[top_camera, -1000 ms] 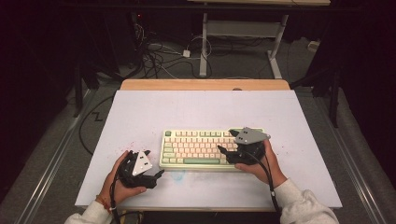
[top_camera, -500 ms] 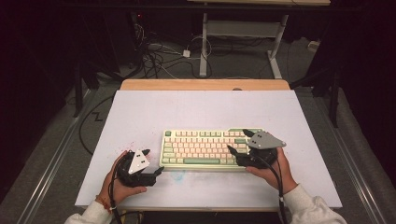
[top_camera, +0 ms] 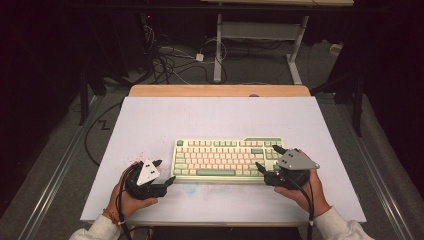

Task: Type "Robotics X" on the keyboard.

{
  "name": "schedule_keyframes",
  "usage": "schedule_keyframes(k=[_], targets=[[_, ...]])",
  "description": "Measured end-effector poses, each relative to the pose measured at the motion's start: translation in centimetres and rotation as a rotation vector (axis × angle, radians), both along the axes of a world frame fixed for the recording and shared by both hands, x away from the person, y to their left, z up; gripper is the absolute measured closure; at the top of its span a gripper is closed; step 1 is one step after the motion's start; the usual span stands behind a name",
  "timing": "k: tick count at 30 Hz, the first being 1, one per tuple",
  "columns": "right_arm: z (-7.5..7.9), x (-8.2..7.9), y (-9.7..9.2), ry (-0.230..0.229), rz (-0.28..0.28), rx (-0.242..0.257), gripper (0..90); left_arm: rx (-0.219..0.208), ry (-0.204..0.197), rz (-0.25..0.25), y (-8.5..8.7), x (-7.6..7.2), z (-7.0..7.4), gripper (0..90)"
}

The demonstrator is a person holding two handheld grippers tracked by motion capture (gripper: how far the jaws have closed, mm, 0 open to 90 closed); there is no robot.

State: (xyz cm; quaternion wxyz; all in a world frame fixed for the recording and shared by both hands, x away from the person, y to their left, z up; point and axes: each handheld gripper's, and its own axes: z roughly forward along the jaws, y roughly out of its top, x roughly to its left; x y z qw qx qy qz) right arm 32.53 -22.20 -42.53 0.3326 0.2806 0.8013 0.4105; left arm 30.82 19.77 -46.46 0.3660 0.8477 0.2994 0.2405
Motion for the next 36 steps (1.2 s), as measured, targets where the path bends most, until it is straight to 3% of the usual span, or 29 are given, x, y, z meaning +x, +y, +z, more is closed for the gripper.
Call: schedule_keyframes(k=[4,9,10,14,23,28,34,36], targets=[[-0.4,-0.5,-0.6,0.002,-0.006,-0.004,24.5,-0.024,0.021,-0.007,0.1,0.0,0.2,41.8],[-1.1,-1.3,-1.7,0.010,-0.015,0.002,24.4,-0.063,0.051,-0.033,0.4,0.2,0.6,66.3],[-1.1,-1.3,-1.7,0.010,-0.015,0.002,24.4,-0.069,0.057,-0.036,0.4,0.2,0.6,66.3],[-1.7,-2.2,-2.5,0.006,-0.025,-0.008,24.5,-0.061,0.075,-0.049,0.1,0.3,0.8,84.7],[-2.2,-3.4,-3.6,0.031,-0.040,0.005,24.6,-0.029,0.109,-0.082,-1.2,1.2,1.9,87.6],[-2.4,-3.5,-3.8,0.034,-0.042,0.001,24.6,-0.008,0.127,-0.106,-2.9,2.1,2.4,87.6],[-2.7,-3.4,-3.5,0.038,-0.034,-0.017,24.6,-0.015,0.148,-0.138,-5.0,3.4,2.9,87.6],[-2.7,-3.3,-3.4,0.040,-0.029,-0.016,24.6,0.003,0.151,-0.146,-5.9,3.8,3.0,87.6]])
